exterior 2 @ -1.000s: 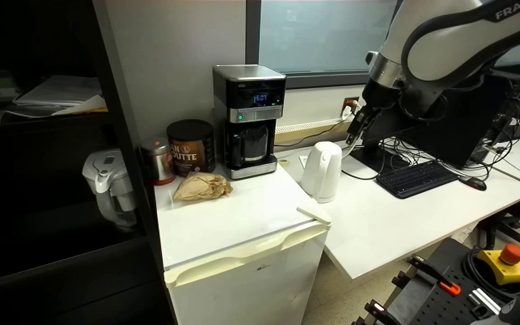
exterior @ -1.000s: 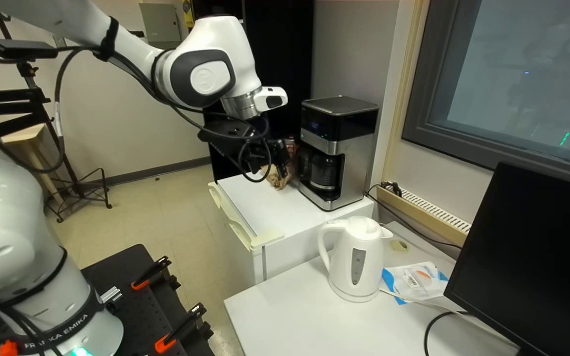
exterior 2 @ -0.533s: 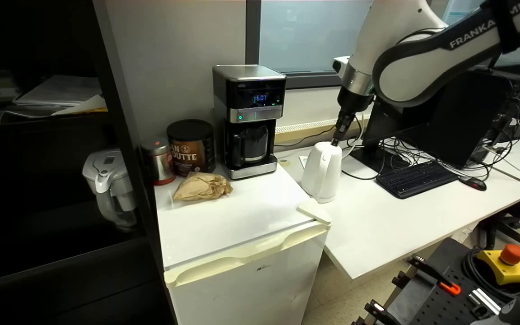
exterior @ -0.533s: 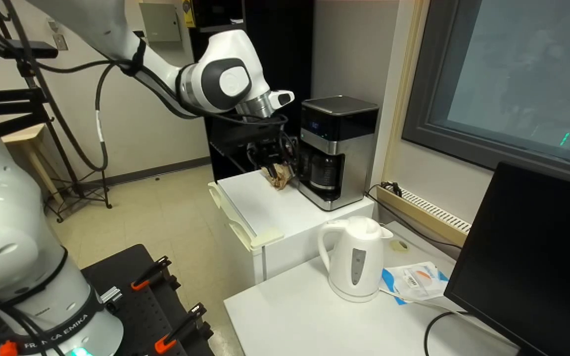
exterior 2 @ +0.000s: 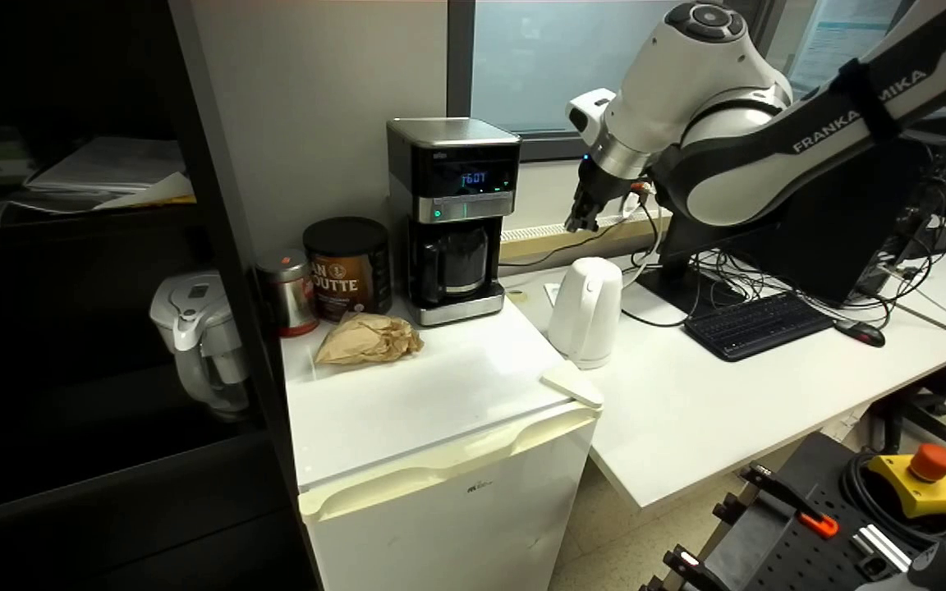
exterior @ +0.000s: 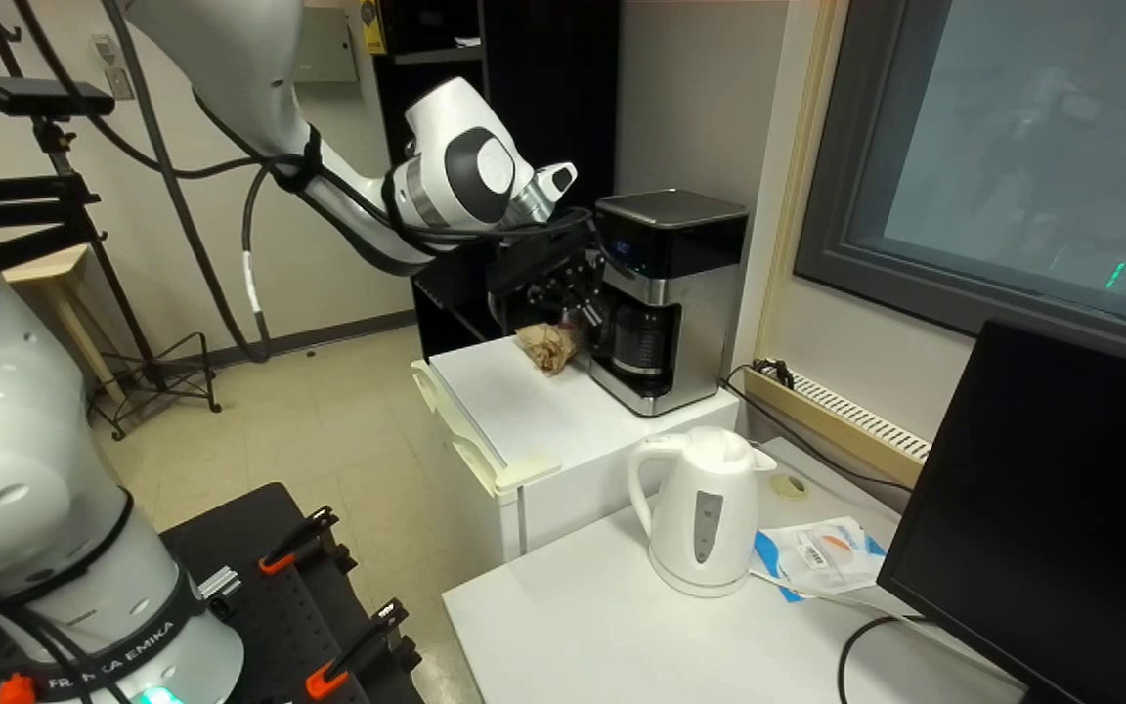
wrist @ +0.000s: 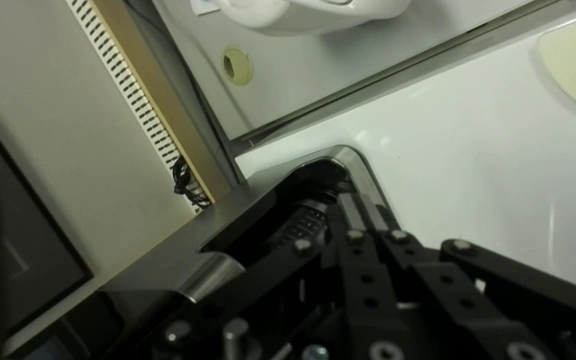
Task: Press a button on the coffeemaker
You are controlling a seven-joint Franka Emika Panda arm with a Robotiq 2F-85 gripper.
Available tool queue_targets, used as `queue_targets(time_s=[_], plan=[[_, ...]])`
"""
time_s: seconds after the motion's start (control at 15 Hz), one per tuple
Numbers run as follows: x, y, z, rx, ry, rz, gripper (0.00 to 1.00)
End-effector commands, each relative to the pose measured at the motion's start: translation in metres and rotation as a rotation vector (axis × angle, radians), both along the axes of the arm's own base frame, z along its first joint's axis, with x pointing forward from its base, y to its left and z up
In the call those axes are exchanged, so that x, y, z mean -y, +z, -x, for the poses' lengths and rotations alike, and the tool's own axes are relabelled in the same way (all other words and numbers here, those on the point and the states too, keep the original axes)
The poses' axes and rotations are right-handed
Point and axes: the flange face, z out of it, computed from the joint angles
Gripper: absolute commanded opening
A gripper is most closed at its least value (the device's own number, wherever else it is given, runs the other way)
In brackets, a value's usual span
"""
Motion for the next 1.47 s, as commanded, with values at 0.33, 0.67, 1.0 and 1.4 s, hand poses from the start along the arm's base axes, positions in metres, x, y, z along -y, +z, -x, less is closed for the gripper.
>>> queue_targets(time_s=[0.33, 0.67, 1.0, 1.4], plan=[[-0.020, 0.000, -0.038, 0.143, 0.151, 0.073, 0.00], [-0.029, -0.007, -0.054, 0.179, 0.184, 0.109, 0.00], [-0.036, -0.013, -0.069, 0.214, 0.221, 0.120, 0.00], [-0.039, -0.015, -0.085, 0.253, 0.245, 0.133, 0.00]])
